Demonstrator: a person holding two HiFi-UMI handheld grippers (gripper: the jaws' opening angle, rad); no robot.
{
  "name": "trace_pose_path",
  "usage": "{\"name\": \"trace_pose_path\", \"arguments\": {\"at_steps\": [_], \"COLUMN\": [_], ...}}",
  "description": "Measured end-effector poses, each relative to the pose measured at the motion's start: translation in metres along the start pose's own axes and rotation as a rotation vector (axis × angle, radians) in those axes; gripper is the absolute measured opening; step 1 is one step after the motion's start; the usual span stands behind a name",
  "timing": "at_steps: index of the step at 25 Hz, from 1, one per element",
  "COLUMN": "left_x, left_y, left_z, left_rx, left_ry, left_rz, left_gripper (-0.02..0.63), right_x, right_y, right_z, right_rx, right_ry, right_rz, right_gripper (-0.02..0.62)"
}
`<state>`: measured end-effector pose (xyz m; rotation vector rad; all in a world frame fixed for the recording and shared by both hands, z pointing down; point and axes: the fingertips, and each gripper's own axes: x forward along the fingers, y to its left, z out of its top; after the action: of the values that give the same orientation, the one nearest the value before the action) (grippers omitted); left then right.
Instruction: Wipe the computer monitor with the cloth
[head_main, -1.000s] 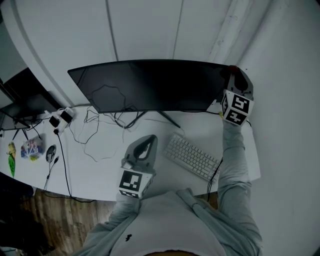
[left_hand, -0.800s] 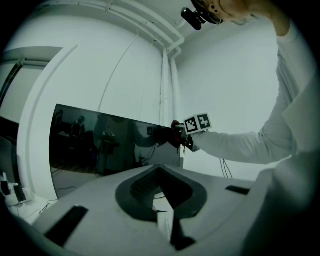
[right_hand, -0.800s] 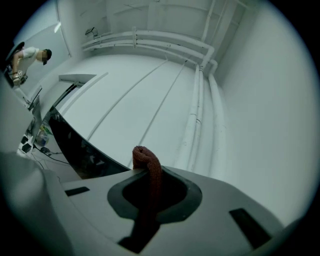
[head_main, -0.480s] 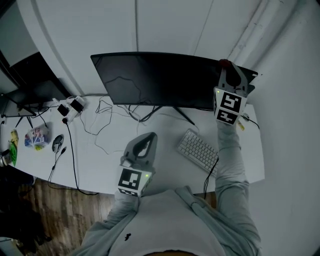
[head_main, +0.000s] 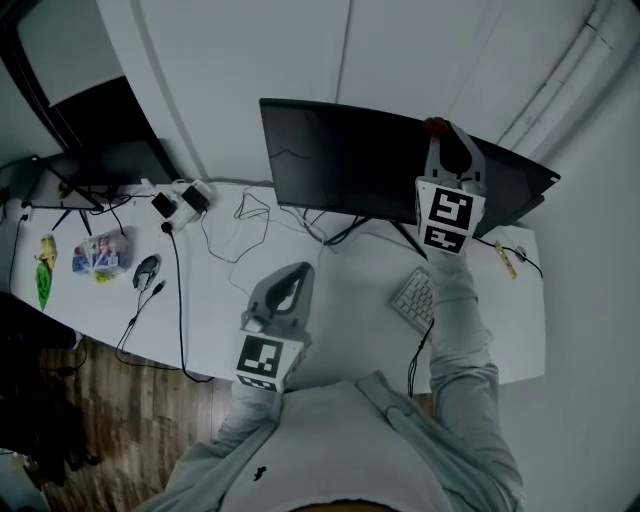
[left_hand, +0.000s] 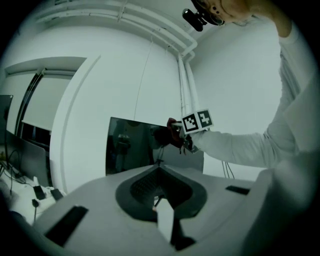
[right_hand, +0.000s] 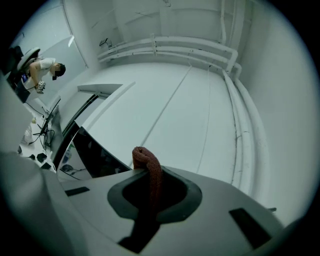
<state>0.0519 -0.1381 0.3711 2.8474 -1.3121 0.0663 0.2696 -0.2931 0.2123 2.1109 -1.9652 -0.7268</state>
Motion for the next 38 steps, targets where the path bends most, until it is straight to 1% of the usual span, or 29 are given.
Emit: {"name": "trace_pose_path", "arguments": {"at_steps": [5,9,14,21,24,27,33,38], "left_x": [-0.029,-0.051,-0.080,-0.119,-0.131,-0.137,-0.136,-0.129], "left_y": [0.040,0.068,0.105,0.150,0.164,0.171,0.171,0.166], "left_z": [-0.003,-0.004,-0.007,-0.016,-0.023,-0.020,-0.019,-0.009], "left_rx": [-0.002,0.002,0.006,-0.018,-0.038,-0.043,-0.035,0.002], "left_ry": [0.002,0.005,-0.001,0.003,0.014,0.002,-0.010,-0.024], "left_rz": [0.055,0.088,0.140,0.224,0.253,0.267,0.262,0.240], "left_gripper": [0.021,0.021,0.021,0.021,0.021,0.021,0.021,0.021], "right_x": [0.015,0.028,0.043,0.061,0.062,0.062,0.047,0.031], "right_y": [0.059,0.113,0.177,0.238,0.256,0.265,0.259,0.245], "right_z": [0.026,0.048,0.074,0.102,0.108,0.112,0.115,0.115], "right_rx": [0.003,-0.026,-0.032,-0.062,-0.065,-0.061,-0.048,-0.014], "right_ry": [-0.003,-0.014,-0.021,-0.015,-0.017,-0.020,-0.061,-0.083], "right_rz": [0.073,0.134,0.196,0.244,0.263,0.279,0.286,0.282], "right_gripper": [0.034,0.035,0.034,0.034,0.035,0.035,0.035,0.034]}}
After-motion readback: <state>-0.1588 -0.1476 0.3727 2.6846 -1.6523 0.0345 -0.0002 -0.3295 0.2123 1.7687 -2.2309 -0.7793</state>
